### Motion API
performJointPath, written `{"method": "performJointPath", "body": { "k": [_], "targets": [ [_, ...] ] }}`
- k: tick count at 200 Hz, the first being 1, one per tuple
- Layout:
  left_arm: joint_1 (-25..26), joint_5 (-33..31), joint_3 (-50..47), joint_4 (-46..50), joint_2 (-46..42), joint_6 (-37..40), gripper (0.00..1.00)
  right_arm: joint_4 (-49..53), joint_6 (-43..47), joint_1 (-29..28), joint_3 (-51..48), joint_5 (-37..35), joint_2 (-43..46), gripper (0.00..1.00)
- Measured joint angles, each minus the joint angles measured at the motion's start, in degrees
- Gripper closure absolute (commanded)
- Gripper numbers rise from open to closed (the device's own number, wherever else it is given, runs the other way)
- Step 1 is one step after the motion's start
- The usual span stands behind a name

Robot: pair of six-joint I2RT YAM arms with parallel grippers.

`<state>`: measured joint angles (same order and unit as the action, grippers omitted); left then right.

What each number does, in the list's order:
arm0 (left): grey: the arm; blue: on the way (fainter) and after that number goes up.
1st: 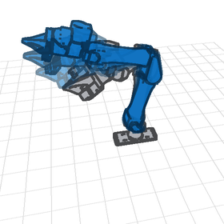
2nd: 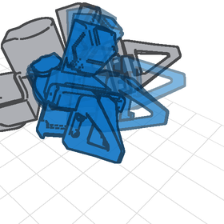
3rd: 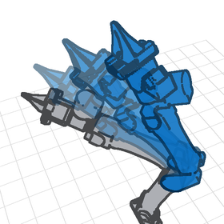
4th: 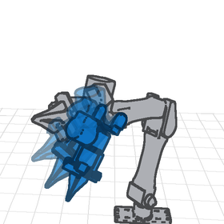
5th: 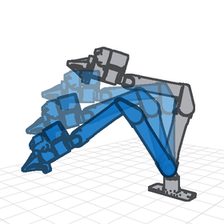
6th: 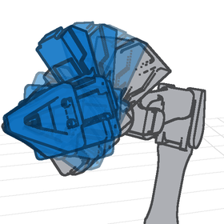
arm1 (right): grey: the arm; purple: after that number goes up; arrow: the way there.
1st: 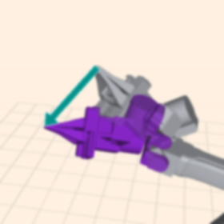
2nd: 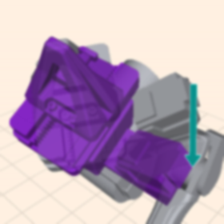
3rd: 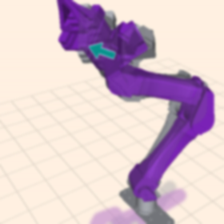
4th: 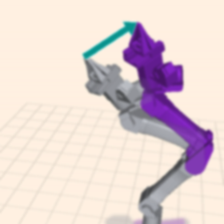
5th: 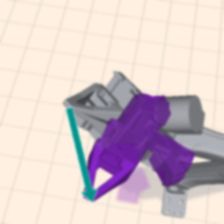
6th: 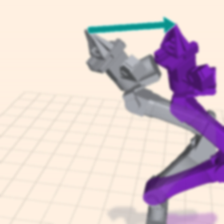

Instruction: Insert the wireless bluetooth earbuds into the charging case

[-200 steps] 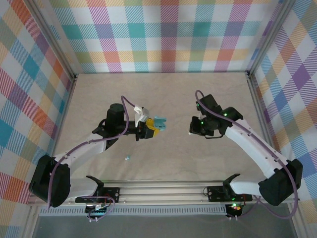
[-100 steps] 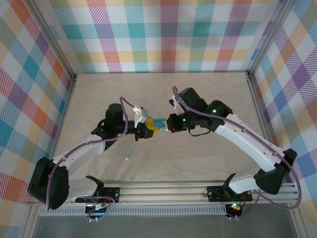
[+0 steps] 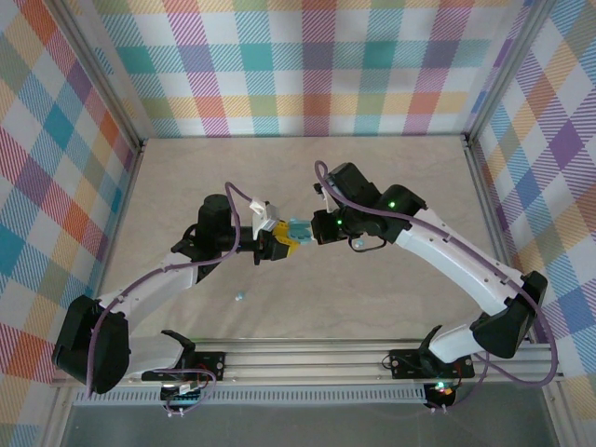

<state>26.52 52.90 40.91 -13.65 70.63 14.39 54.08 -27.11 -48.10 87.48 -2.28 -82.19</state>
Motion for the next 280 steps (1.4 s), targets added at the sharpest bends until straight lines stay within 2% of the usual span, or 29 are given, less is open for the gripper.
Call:
{"method": "performJointPath", "body": {
  "k": [100, 199, 280],
  "targets": [
    [0.1, 0.1, 0.0, 0.0, 0.0, -0.7, 0.85, -1.0, 2.0, -1.1, 1.0, -0.8, -2.5, 0.95],
    [0.4, -0.1, 0.0, 0.2, 0.1, -1.5, 0.85, -1.5, 5.6, -3.2, 2.0, -6.3, -5.1, 0.95],
    [0.6, 0.2, 0.0, 0.2, 0.1, -1.5, 0.85, -1.5, 8.9, -4.3, 2.2, -5.8, -5.3, 0.85]
  ]
}}
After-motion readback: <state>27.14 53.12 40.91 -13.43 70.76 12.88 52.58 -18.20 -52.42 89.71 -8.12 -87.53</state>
